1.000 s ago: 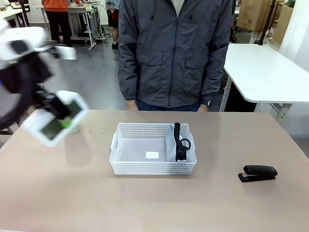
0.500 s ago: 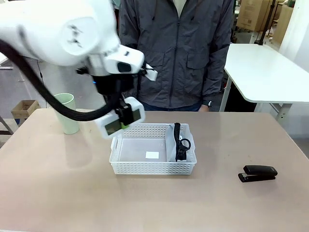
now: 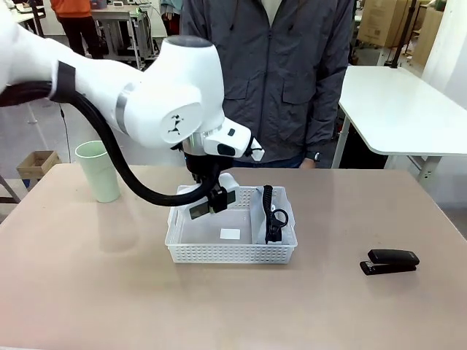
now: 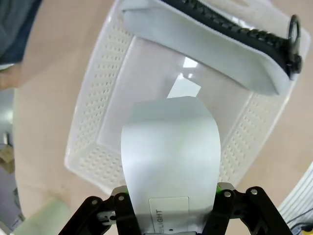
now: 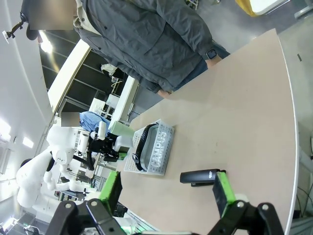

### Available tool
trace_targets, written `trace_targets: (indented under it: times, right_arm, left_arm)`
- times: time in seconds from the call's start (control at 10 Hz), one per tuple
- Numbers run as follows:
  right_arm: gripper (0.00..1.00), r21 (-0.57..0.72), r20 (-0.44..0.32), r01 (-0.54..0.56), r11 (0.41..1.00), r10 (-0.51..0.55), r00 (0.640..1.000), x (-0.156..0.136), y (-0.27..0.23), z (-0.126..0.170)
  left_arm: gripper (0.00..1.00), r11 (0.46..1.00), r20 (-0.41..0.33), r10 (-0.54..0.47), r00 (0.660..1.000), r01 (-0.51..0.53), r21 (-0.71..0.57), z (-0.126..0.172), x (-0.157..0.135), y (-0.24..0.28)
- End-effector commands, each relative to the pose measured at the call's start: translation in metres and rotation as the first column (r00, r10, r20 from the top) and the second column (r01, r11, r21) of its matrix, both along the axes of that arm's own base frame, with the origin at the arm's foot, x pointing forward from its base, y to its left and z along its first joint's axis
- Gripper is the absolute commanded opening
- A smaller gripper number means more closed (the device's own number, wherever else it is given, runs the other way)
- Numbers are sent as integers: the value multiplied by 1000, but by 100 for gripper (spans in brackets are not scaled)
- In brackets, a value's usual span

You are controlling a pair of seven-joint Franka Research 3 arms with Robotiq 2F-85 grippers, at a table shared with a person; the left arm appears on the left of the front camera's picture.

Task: Efficiently arrange items inside the basket to fit them all.
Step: Pick up the Digital clock and place it inside the Organizing basket.

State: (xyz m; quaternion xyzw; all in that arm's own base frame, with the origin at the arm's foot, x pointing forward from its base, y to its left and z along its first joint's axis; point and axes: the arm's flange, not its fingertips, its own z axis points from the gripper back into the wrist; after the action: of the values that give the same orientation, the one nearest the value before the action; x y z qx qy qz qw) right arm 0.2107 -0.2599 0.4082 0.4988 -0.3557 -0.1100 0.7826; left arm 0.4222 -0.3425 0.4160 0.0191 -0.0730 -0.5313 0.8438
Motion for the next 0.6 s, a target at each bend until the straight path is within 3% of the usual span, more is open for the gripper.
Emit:
trace_targets:
  times: [0.0, 0.1, 0.5]
  right_arm:
    - [100, -6, 33, 2, 1000, -2, 999, 2, 0, 1]
    - [100, -6, 33, 2, 1000, -2, 999, 2, 0, 1]
    - [100, -6, 33, 2, 1000, -2, 999, 2, 0, 1]
  left_arm:
    - [52, 999, -16, -47, 999, 47, -8, -8, 12, -11]
    - [52, 996, -81, -89, 993, 86, -37, -21, 22, -15]
    - [52, 995, -185, -97, 978, 102, 16, -62, 56, -20]
